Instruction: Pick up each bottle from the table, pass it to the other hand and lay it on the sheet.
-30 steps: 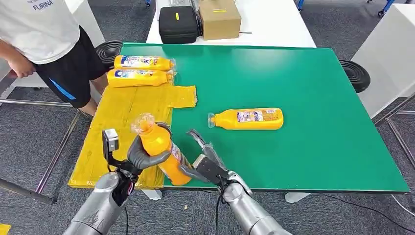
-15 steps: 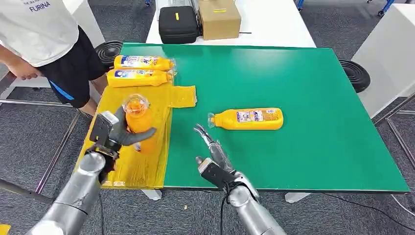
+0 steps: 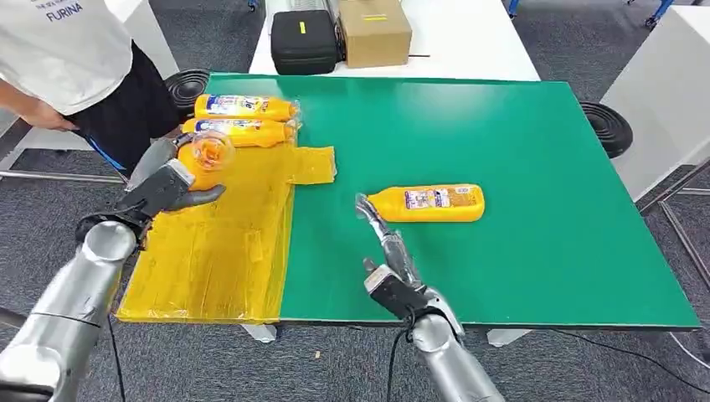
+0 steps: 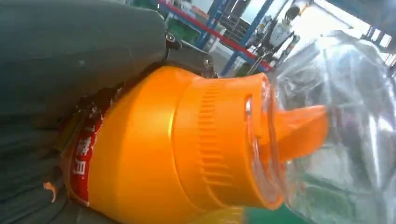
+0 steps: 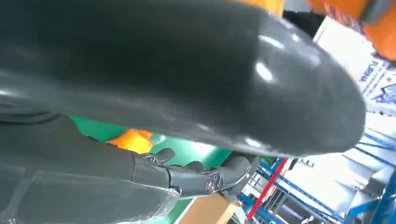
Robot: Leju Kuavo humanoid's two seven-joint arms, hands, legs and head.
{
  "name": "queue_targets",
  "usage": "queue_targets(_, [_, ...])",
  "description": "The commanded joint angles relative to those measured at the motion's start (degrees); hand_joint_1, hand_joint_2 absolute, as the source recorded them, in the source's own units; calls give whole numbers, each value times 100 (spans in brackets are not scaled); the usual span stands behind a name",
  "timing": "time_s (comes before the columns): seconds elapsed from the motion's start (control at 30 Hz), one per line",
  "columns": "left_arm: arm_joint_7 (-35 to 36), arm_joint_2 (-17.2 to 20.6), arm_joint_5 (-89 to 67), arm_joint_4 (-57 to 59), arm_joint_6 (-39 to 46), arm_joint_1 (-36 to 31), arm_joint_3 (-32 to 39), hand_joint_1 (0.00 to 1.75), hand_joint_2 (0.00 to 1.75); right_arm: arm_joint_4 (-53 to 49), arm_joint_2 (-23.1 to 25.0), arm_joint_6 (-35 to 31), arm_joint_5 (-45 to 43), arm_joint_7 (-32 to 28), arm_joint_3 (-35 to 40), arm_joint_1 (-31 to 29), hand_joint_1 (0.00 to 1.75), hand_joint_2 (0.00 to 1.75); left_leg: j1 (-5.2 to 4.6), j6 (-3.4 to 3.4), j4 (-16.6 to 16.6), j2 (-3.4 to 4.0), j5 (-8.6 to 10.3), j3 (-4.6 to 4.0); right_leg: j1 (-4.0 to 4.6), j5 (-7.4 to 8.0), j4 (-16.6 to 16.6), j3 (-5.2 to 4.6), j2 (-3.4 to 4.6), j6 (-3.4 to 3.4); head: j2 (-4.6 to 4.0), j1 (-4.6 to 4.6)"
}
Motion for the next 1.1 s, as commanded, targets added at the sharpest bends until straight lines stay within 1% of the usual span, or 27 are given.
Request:
queue_targets(0.03, [247,580,-1129,1062,-736,-673,-1547,175,175,-331,-66,177,-11,99,-380,-63,0,0,3,-3,-2,-8,-8,28,6,-14,0,31,-18,-18,0,-2])
queue_targets(0.07, [247,563,-1129,1067,-736,-673,-1554,175,175,-330,-65,177,-11,99,-380,-61,0,0,3,-2,-2,-16,-5,24,6,-12,-2,28,-24,-14,0,2])
queue_targets(0.1, [247,563,-1129,1067,-736,-673,-1554,175,175,-330,-65,177,-11,99,-380,-61,0,0,2,-1,-2,-12,0,11,3,-6,-1,12,-17,-9,0,-2])
queue_targets(0.13, [249,562,-1128,1072,-738,-689,-1552,175,175,-327,-63,178,-11,99,-379,-56,0,0,3,0,1,-12,-7,25,6,-12,-1,28,-19,-14,0,-2])
queue_targets(0.17, [253,564,-1128,1074,-740,-702,-1550,175,175,-325,-62,178,-11,99,-378,-52,0,0,4,0,1,-5,-3,12,6,-6,-2,14,-11,-9,0,2])
queue_targets(0.2, [250,583,-1192,1093,-771,-722,-1638,175,175,-328,-59,179,-6,99,-384,-48,0,0,6,1,3,-5,-7,20,9,-9,-2,24,-14,-13,0,0])
queue_targets(0.23, [265,611,-1284,1181,-883,-707,-1824,175,175,-373,-66,186,-6,99,-399,-28,0,0,3,1,1,-5,-2,6,3,-4,-1,8,-10,-8,0,0])
queue_targets(0.27, [251,644,-1394,1266,-896,-696,-2019,175,175,-432,-68,180,-13,99,-432,-2,0,0,6,1,3,-6,-9,21,7,-11,-2,26,-15,-14,0,0])
queue_targets(0.37, [220,643,-1420,1386,-804,-656,-2137,175,175,-508,-73,179,-22,100,-470,38,0,0,-1,0,-5,-5,-3,17,-2,-7,-3,19,-10,-9,0,0])
queue_targets(0.4, [225,647,-1525,1469,-763,-676,-2303,175,175,-553,-71,202,-68,100,-506,62,0,0,-1,0,-4,-5,-2,11,-2,-4,-2,14,-8,-7,0,0])
queue_targets(0.43, [249,661,-1660,1532,-741,-704,-2488,175,175,-585,-81,215,-81,99,-523,71,0,0,2,-1,-4,-5,-11,33,3,-14,-5,38,-13,-17,0,-2])
queue_targets(0.5, [291,654,-1845,1683,-688,-675,-2797,175,175,-670,-90,234,-121,94,-571,101,0,0,1,-1,-3,-10,-7,25,4,-11,-5,31,-17,-14,0,2])
queue_targets(0.6, [296,589,-1877,1793,-654,-574,-2934,175,175,-688,-112,244,-136,93,-590,86,0,0,-2,-1,-7,-2,-7,30,2,-9,-7,31,-8,-13,0,0])
queue_targets(0.63, [295,545,-1886,1850,-620,-561,-2976,175,175,-656,-119,250,-159,91,-604,73,0,0,0,-1,-5,-5,-11,38,4,-13,-7,42,-13,-16,0,-2])
queue_targets(0.67, [304,502,-1898,1885,-606,-559,-3009,175,175,-648,-119,252,-177,86,-613,73,0,0,-2,1,-5,-4,-6,26,2,-8,-7,29,-11,-12,0,0])
queue_targets(0.73, [370,379,-1962,1989,-546,-570,-3073,175,175,-613,-123,254,-206,75,-630,71,0,0,-1,1,-6,-8,-7,29,2,-10,-8,34,-16,-13,0,0])
queue_targets(0.77, [440,274,-2034,2070,-485,-559,-3125,175,175,-568,-124,252,-218,69,-638,52,0,0,-2,1,-4,-7,-4,20,1,-8,-5,23,-14,-10,0,0])
queue_targets(0.8, [464,174,-2088,2240,-439,-585,-3174,175,175,-526,-124,245,-228,59,-640,31,0,0,0,2,-6,-14,-7,33,3,-12,-10,41,-23,-14,0,0])
queue_targets(0.87, [480,4,-2181,2521,-306,-595,-3231,175,175,-475,-127,216,-242,43,-649,13,0,0,-3,1,-5,-10,-1,14,-1,-5,-5,17,-15,-7,0,0])
queue_targets(0.9, [473,-89,-2233,2669,-245,-618,-3275,175,175,-465,-120,195,-246,39,-667,8,0,0,-1,2,-5,-15,-6,28,2,-10,-9,36,-22,-12,0,0])
queue_targets(0.93, [451,-211,-2303,2883,-180,-682,-3344,175,175,-474,-96,177,-242,38,-705,13,0,0,-2,2,-6,-11,-2,17,0,-5,-8,23,-16,-8,0,2])
queue_targets(0.97, [387,-336,-2344,3120,-202,-784,-3452,175,175,-521,-75,152,-225,41,-735,40,0,0,-2,3,-8,-20,-4,31,1,-11,-11,41,-27,-11,0,-2])
queue_targets(1.03, [340,-414,-2366,3238,-306,-904,-3528,175,175,-577,-71,138,-207,49,-745,74,0,0,-4,1,-5,-16,0,14,-2,-6,-5,21,-21,-7,0,-2])
queue_targets(1.07, [323,-467,-2372,3297,-384,-1014,-3557,175,175,-598,-71,134,-200,54,-749,86,0,0,-1,1,-6,-20,-5,32,3,-10,-11,42,-27,-14,0,0])
queue_targets(1.1, [320,-495,-2368,3345,-391,-1054,-3572,175,175,-611,-70,132,-197,56,-754,92,0,0,-6,1,-5,-31,0,25,-3,-9,-6,37,-35,-11,0,-2])
